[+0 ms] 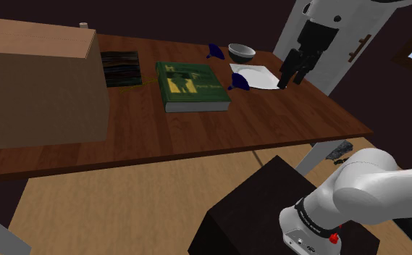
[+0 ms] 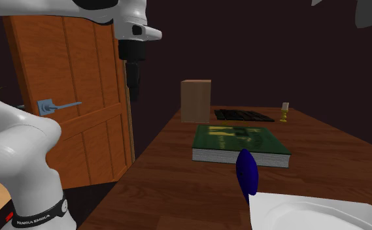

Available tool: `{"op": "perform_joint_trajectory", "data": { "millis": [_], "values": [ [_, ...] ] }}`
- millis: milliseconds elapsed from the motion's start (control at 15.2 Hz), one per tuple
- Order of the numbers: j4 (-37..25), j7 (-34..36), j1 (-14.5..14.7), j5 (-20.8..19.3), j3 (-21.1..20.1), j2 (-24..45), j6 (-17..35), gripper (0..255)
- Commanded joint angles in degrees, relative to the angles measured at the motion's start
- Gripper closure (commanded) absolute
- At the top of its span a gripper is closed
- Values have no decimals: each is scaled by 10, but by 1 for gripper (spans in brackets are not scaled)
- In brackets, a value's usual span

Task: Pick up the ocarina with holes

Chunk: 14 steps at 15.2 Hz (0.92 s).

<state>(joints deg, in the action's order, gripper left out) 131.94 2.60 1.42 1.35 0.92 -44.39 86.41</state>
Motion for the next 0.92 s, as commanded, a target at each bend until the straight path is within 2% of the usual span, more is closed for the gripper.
{"op": "perform_joint_trajectory", "data": {
  "millis": [0, 462, 858],
  "values": [
    [0, 0, 0, 0, 0, 0, 0, 0],
    [4, -175, 15, -55, 87, 75, 98, 0],
    [-32, -322, 35, -71, 156, 174, 179, 0]
  ]
}}
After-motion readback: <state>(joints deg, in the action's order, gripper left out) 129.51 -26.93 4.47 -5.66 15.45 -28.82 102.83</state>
